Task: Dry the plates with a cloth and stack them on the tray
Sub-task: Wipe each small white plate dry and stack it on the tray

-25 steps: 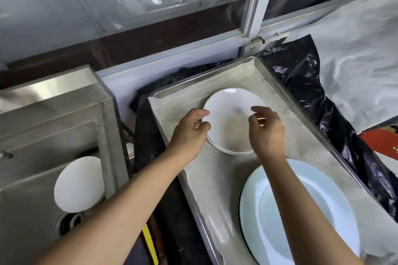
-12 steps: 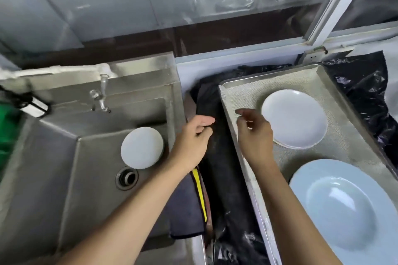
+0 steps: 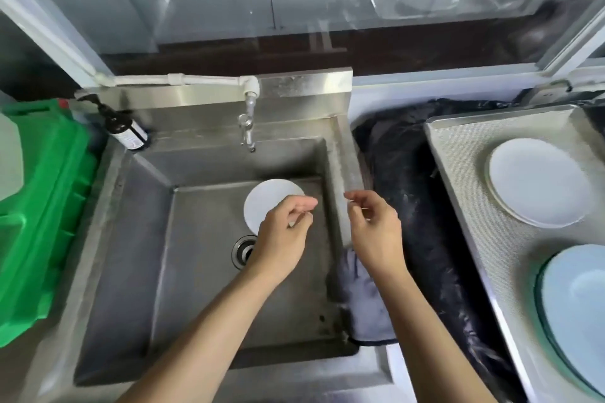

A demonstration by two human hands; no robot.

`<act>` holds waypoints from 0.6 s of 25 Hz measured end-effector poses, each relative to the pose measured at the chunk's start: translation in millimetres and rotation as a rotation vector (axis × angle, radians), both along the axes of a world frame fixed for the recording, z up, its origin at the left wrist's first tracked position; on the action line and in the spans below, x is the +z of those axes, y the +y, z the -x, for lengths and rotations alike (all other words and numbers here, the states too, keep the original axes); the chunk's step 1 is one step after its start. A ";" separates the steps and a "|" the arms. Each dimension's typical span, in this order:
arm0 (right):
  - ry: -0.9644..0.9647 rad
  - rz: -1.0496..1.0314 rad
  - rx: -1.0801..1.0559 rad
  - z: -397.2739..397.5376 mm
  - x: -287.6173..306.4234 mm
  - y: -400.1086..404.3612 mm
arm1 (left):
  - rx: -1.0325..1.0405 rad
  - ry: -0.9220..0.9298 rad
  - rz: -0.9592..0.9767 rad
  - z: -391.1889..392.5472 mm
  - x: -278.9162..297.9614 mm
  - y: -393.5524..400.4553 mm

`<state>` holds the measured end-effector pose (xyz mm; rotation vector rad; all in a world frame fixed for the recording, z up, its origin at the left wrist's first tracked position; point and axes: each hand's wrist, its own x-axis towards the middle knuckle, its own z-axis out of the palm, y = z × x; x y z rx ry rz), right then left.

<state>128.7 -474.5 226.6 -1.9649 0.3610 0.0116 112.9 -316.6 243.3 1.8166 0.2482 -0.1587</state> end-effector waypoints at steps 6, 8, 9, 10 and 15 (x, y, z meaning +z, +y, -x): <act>0.061 0.011 -0.054 18.7 -37.3 92.6 | -0.028 0.061 -0.009 10.8 -35.4 104.1; 0.088 0.030 -0.068 22.9 -55.3 111.5 | -0.036 0.084 -0.008 11.9 -52.4 129.8; 0.106 0.033 -0.074 23.7 -64.0 117.5 | -0.038 0.099 -0.009 11.1 -61.3 139.2; 0.124 0.038 -0.074 22.9 -72.6 123.0 | -0.037 0.108 -0.015 9.7 -71.1 147.5; 0.198 0.052 -0.065 -3.9 -128.3 135.3 | 0.020 0.158 -0.042 -12.9 -135.7 173.0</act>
